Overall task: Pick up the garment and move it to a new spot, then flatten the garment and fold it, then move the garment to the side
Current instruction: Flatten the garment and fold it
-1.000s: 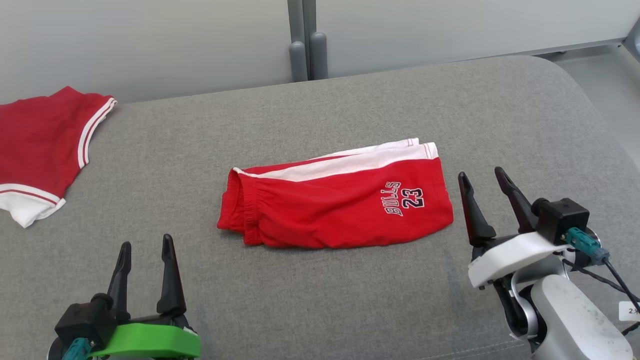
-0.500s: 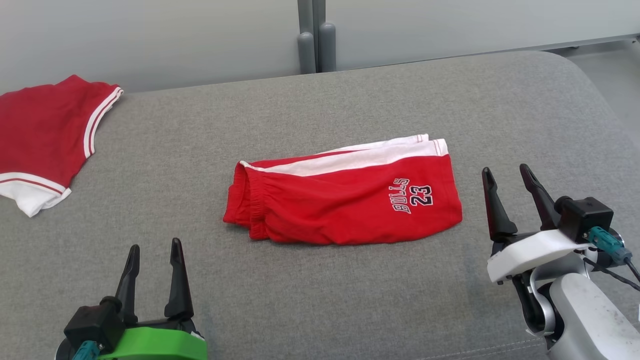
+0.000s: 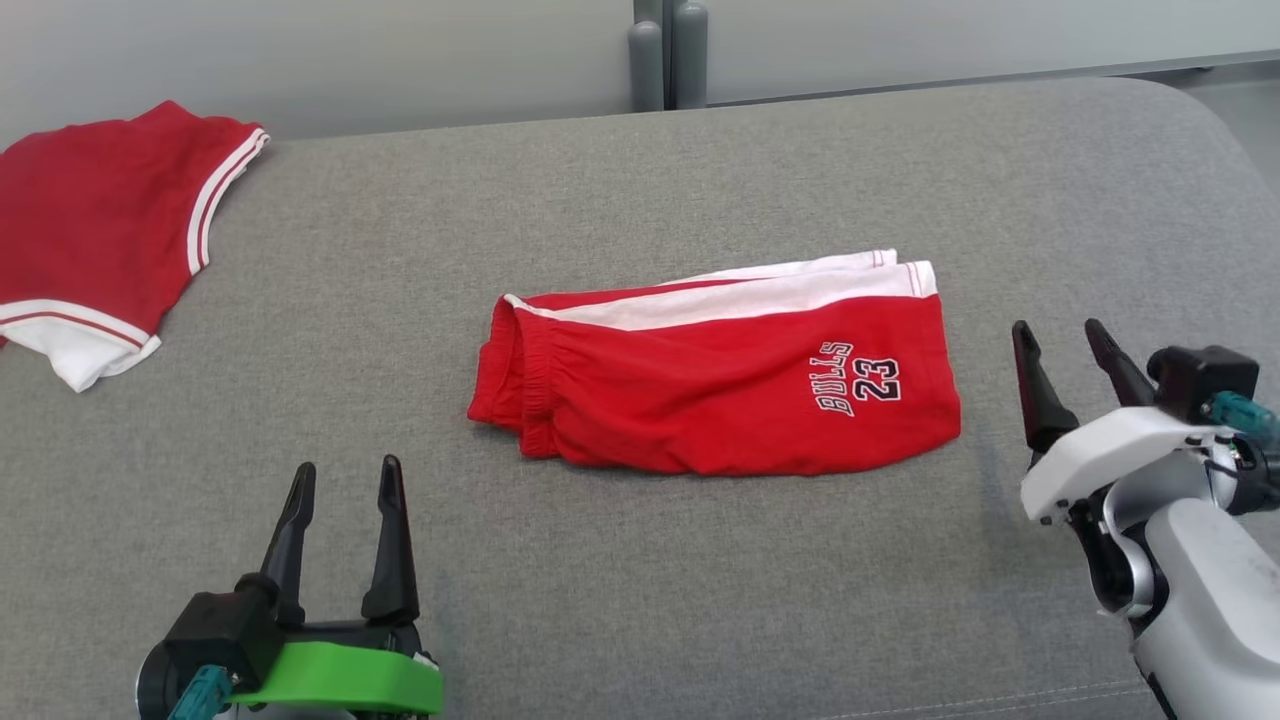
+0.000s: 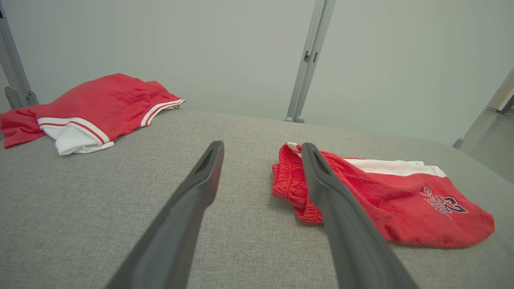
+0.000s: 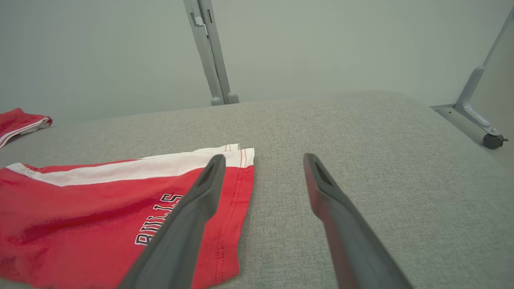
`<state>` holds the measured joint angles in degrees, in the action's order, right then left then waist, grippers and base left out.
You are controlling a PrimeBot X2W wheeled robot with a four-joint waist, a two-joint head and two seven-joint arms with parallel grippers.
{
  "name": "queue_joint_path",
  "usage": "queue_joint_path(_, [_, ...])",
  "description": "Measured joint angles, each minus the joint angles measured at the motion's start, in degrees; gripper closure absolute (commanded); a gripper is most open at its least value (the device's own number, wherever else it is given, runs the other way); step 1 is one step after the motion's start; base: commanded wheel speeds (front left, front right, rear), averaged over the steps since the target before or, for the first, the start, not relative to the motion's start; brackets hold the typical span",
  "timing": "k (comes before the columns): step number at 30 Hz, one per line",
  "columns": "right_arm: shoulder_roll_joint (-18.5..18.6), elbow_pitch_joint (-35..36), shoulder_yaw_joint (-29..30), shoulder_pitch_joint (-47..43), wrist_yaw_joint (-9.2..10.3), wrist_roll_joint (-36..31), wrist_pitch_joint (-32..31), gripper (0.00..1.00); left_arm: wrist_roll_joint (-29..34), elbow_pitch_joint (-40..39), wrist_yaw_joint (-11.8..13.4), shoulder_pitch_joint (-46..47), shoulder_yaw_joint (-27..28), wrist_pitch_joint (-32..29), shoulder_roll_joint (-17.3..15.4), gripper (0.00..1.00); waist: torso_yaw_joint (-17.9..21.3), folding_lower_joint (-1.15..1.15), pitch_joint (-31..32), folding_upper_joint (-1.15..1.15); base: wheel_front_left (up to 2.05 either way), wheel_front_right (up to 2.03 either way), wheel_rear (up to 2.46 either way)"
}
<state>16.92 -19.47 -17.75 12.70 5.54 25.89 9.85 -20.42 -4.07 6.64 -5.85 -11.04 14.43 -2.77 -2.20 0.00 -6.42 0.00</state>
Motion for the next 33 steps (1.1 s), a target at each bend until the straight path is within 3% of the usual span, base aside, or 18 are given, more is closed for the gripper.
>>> queue_joint_path(10, [-0.5,-8.1,0.7,7.9,-5.54,6.4,-6.9,0.0,0.2,-0.3,-0.1,1.2,-0.6,0.0,0.0,0.0,-3.0,0.0,-3.2,0.0,0.0,0.0,0.0])
queue_joint_path(23, [0.5,-18.5,1.1,14.4,-9.03,9.3,-13.9,0.0,0.2,-0.4,-0.1,2.9,-0.5,0.0,0.1,0.0,-5.7,0.0,-7.2,0.0,0.0,0.0,0.0])
queue_joint_path(33, [0.6,-23.7,1.6,18.7,-10.54,12.3,-18.4,0.0,-0.4,-0.3,-0.1,4.4,-1.6,0.0,0.1,0.0,-6.6,0.0,-9.3,0.0,0.0,0.0,0.0])
